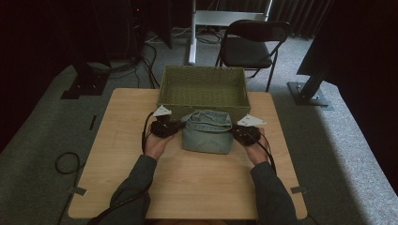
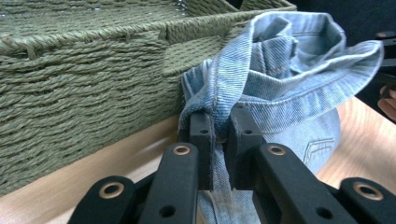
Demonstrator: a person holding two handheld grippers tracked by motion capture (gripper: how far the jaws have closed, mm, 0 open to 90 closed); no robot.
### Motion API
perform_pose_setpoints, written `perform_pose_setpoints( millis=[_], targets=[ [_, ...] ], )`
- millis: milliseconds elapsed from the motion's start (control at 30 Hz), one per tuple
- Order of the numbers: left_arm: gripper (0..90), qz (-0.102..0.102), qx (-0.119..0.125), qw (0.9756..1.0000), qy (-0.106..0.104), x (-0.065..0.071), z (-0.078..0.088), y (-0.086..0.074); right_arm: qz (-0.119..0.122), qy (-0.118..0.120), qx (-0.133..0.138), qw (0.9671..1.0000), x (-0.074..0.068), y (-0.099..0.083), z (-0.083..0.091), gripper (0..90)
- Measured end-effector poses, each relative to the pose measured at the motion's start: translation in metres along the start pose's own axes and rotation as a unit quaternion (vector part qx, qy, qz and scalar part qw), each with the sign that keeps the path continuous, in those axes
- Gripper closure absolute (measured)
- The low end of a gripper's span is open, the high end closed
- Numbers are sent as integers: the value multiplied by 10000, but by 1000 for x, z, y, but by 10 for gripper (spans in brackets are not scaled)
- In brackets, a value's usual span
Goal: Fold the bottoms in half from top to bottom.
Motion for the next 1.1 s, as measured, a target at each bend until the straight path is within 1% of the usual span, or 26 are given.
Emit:
perform_pose_setpoints(
  millis=[33, 67, 100, 133, 167, 200, 233, 267, 300, 333, 367, 467, 567, 667, 833, 933, 1033, 1100],
  targets=[
    [817, 0, 0, 10000, 0, 0, 0, 0, 2, -7, -58, 10000, 1, 0, -4, 817],
    [817, 22, -9, 10000, 7, -1, -1, 0, 2, -7, -58, 10000, 1, 0, -4, 817],
    [782, 63, 10, 10000, 43, -2, -1, -1, -34, -29, -179, 9998, 4, 0, -10, 796],
    [761, 63, 10, 10000, 43, -2, -1, -1, -34, -29, -179, 9998, 4, 0, -10, 796],
    [761, 82, 24, 9999, 90, -4, 1, -1, -56, -45, -215, 9997, 5, 1, -13, 775],
    [736, 96, 49, 9999, 126, -5, 2, -1, -97, -92, -256, 9996, 8, 1, -16, 733],
    [733, 113, 82, 9998, 158, -6, 3, -1, -169, -166, -284, 9993, 11, 1, -17, 706],
    [734, 129, 123, 9997, 178, -7, 6, 0, -169, -166, -284, 9993, 11, 1, -17, 706],
    [734, 132, 180, 9995, 209, -10, 9, 1, -290, -256, -245, 9989, 16, 2, -17, 677],
    [734, 132, 180, 9995, 209, -10, 9, 1, -290, -256, -245, 9989, 16, 2, -17, 677],
    [734, 128, 180, 9995, 207, -10, 11, 1, -415, -283, -243, 9984, 20, 3, -16, 674],
    [733, 94, 168, 9996, 208, -10, 11, 1, -434, -296, -287, 9982, 22, 3, -16, 671],
    [733, 70, 107, 9998, 178, -8, 9, -2, -424, -282, -293, 9983, 21, 3, -16, 671],
    [733, -33, 3, 9999, 160, -4, 6, -5, -406, -259, -251, 9985, 20, 4, -13, 660],
    [731, -147, -49, 9998, 118, 2, 1, -5, -403, -246, -105, 9988, 16, 9, -1, 625],
    [731, -208, -74, 9997, 126, 5, 0, -5, -322, -202, 52, 9993, 10, 12, 12, 611],
    [730, -251, -74, 9996, 118, 7, -1, -4, -200, -159, 165, 9995, 3, 14, 20, 599],
    [730, -275, -31, 9996, 87, 11, -2, -2, -141, -94, 208, 9996, -3, 14, 24, 591]
  ],
)
Point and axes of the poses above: each handheld gripper's, and its own axes: z roughly backward along the jaws, y roughly out of its top, x roughly to its right, the point moved 3 cm from there along -z, roughly forward along the jaws, and after that the axes turned 15 degrees about -z, right-handed, at the moved point
